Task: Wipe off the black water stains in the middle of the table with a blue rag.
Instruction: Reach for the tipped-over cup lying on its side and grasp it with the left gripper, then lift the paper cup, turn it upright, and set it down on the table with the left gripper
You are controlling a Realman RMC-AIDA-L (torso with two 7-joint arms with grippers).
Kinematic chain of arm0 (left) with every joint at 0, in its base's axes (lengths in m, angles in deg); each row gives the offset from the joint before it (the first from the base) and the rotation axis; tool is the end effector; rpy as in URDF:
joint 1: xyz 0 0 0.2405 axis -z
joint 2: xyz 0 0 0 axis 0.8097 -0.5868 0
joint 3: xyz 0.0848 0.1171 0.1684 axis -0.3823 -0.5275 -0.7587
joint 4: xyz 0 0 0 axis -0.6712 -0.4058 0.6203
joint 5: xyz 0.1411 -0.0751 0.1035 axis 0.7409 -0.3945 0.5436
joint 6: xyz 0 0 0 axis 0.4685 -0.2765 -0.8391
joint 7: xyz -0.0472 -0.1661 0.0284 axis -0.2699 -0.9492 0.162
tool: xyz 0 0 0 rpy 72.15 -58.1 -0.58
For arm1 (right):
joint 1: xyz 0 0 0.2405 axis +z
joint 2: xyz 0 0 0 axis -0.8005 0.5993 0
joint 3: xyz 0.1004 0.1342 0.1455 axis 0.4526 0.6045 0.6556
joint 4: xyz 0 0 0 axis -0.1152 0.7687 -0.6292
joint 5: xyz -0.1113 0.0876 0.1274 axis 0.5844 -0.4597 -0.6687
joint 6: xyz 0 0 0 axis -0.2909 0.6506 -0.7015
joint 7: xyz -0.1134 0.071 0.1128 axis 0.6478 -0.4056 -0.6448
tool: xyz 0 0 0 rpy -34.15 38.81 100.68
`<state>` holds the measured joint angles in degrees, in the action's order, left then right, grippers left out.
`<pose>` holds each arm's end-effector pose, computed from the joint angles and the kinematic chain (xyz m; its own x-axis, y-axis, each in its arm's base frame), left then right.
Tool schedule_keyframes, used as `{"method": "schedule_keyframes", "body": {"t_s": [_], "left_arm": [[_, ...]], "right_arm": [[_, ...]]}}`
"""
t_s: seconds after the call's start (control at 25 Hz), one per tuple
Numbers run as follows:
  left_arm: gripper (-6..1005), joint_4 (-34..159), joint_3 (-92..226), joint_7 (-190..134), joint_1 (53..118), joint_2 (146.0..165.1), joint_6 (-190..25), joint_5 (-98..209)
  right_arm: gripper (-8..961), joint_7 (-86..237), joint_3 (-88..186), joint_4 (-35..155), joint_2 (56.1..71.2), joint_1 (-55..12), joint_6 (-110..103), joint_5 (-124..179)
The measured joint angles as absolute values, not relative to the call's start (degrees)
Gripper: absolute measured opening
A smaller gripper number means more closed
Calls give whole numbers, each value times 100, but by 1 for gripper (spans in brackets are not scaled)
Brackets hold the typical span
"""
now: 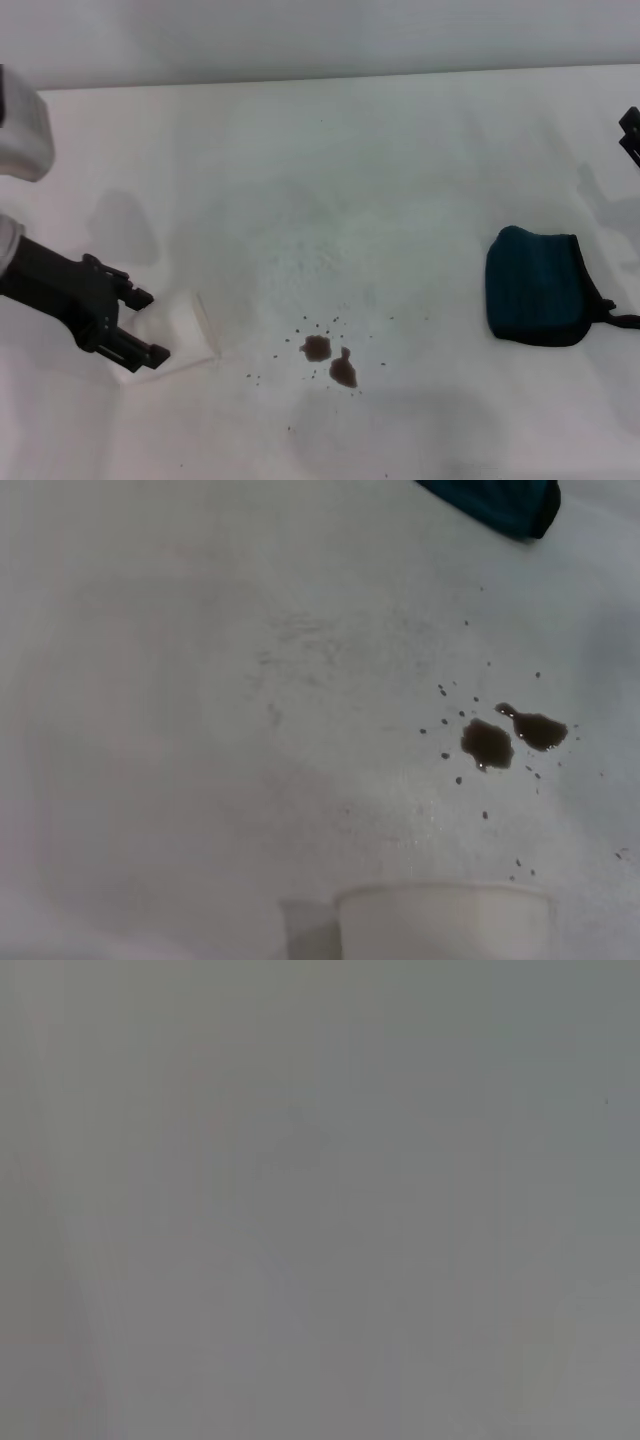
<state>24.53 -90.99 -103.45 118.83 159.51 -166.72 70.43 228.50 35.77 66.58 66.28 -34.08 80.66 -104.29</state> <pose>-0.2286 0.3199 -0.0170 0.9050 0.3653 -0.2181 0.3697 -0.9289 -0.0216 0.3418 0.2914 0.0491 0.5158 -0.0055 -0.8567 -0.8557 -0.0517 -0.5149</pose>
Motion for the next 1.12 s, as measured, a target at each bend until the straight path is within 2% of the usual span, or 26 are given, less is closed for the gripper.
{"method": "schedule_keyframes", "body": {"t_s": [0.68, 1.12], "left_arm": [[794, 3029, -9091, -10433, 11744, 15957, -16086, 7030], [702, 3110, -9090, -10083, 11748, 15954, -15739, 5021]], "right_arm": [[876, 22850, 3578, 6665, 6620, -3490, 8089, -10432], [876, 22860, 3560, 6635, 6619, -3471, 8073, -10431]]}}
